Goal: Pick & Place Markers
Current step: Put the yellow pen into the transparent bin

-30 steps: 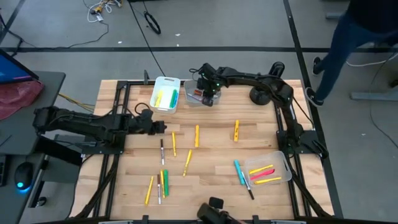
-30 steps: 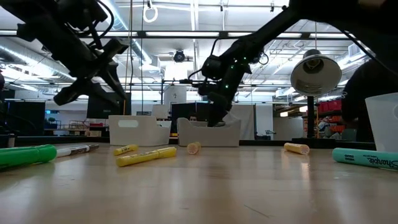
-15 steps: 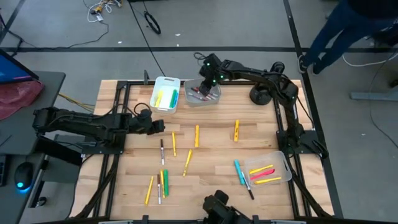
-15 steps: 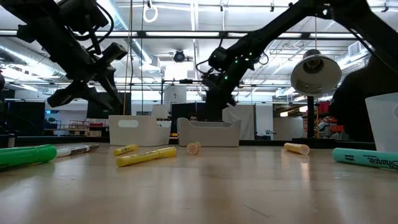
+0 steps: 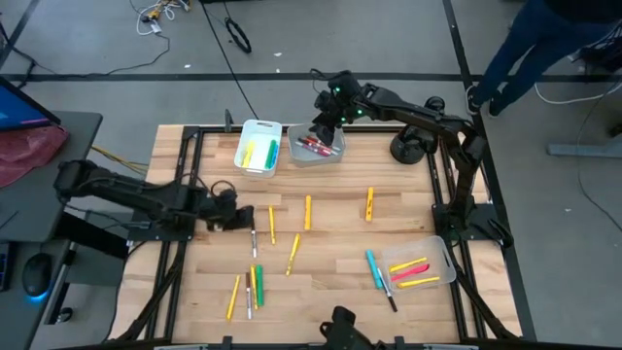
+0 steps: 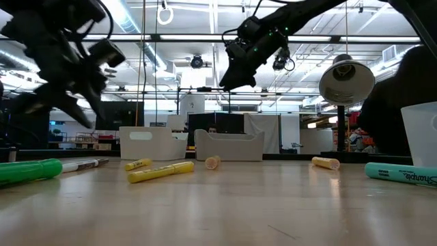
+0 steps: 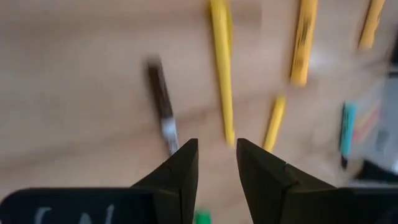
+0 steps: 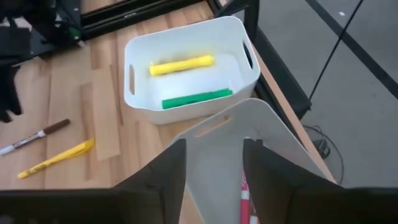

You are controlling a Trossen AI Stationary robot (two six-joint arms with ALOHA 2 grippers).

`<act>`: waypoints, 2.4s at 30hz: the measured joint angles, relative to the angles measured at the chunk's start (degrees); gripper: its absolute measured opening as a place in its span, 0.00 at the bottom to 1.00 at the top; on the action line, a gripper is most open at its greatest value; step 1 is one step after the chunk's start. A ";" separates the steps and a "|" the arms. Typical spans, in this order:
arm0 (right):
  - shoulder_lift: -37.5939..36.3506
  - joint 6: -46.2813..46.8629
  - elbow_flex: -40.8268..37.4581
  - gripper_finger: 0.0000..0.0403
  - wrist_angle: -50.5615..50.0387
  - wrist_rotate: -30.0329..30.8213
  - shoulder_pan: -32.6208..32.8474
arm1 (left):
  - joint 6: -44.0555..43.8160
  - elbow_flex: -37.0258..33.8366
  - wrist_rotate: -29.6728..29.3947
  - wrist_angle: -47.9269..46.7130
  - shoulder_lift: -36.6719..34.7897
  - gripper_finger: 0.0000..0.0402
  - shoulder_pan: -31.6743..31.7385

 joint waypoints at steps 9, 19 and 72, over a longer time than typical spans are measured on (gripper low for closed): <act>-0.10 -0.10 0.00 0.36 0.42 0.13 -0.04 | -24.15 0.00 1.08 0.71 0.26 0.29 -22.40; -0.10 -1.08 0.00 0.36 3.22 0.13 -0.04 | -37.48 9.54 3.44 0.97 14.71 0.29 -34.29; -0.47 1.97 -0.02 0.36 4.33 -1.41 -0.01 | -35.76 13.15 6.59 -13.81 23.92 0.06 -33.20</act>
